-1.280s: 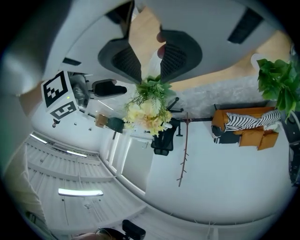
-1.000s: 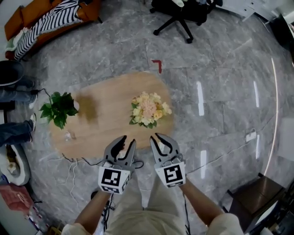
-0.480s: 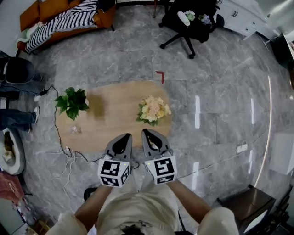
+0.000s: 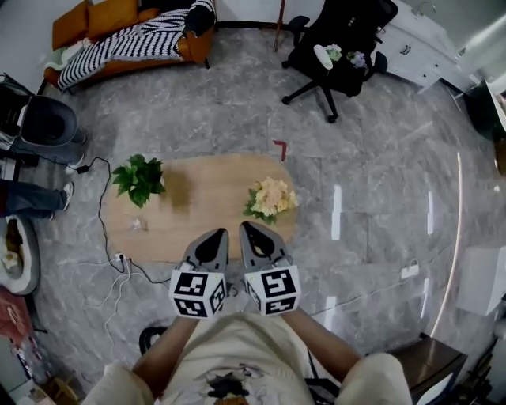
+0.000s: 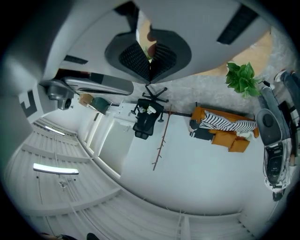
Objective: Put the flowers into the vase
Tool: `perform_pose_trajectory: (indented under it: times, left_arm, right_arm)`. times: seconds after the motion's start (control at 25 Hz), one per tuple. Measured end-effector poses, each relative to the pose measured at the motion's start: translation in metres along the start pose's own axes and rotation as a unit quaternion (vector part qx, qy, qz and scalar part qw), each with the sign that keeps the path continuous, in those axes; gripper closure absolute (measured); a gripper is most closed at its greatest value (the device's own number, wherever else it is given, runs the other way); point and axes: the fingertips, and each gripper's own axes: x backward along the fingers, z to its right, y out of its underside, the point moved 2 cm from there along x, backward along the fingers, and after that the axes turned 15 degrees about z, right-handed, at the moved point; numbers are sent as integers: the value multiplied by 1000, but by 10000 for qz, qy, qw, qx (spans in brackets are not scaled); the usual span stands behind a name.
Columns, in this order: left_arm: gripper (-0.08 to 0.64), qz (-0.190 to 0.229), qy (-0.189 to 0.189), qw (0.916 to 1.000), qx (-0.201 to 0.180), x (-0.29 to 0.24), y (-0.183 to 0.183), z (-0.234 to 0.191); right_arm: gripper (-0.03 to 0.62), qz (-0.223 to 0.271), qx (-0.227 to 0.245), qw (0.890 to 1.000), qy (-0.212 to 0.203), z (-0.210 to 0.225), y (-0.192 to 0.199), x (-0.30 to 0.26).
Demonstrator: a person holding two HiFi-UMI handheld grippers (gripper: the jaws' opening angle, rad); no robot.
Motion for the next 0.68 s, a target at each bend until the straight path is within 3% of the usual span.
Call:
perform_pose_trajectory:
  times: [0.68]
  left_arm:
    - [552,301,-131,9991,275,32,-27,2]
  right_arm:
    - [588,80,149,9996,-235,-44,-31,-2]
